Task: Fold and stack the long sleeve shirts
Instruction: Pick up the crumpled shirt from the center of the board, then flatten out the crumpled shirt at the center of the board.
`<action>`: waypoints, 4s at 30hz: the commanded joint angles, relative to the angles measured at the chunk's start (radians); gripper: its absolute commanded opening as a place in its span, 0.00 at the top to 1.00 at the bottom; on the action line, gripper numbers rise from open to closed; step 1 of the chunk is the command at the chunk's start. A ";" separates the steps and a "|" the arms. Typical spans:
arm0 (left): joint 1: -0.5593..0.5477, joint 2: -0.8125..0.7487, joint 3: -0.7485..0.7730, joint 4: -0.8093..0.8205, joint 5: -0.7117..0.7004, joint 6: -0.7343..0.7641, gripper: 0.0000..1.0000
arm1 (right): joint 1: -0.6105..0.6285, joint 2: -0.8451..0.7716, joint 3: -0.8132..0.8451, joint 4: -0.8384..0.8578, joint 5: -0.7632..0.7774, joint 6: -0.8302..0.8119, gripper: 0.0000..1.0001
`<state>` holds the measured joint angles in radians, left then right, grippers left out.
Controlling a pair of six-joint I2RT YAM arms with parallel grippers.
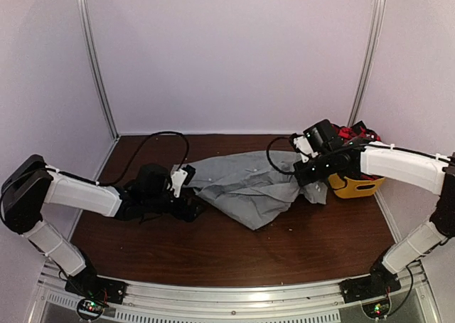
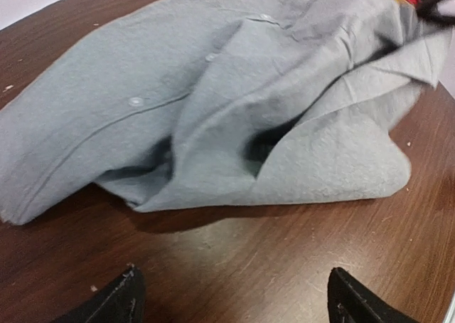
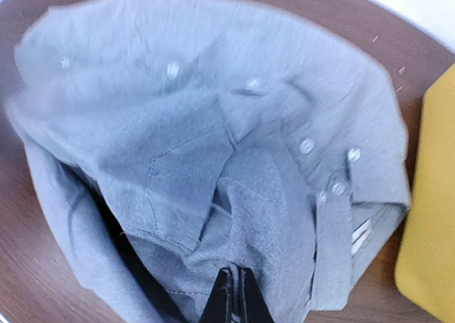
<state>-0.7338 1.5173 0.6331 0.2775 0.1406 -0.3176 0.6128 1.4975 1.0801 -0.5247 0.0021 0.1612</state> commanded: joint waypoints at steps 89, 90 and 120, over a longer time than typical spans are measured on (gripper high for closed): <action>0.229 0.235 0.611 -0.454 0.174 0.118 1.00 | -0.077 -0.020 0.086 -0.041 -0.124 -0.035 0.32; 0.229 0.236 0.610 -0.453 0.171 0.115 1.00 | -0.065 -0.030 0.078 -0.041 -0.129 -0.033 0.32; 0.258 0.214 0.620 -0.449 0.170 0.074 1.00 | -0.031 -0.117 -0.140 -0.003 -0.127 0.058 0.53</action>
<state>-0.4831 1.7687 1.2514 -0.2253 0.2962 -0.2344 0.5724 1.3491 0.9413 -0.5804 -0.1013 0.2142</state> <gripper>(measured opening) 0.014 0.499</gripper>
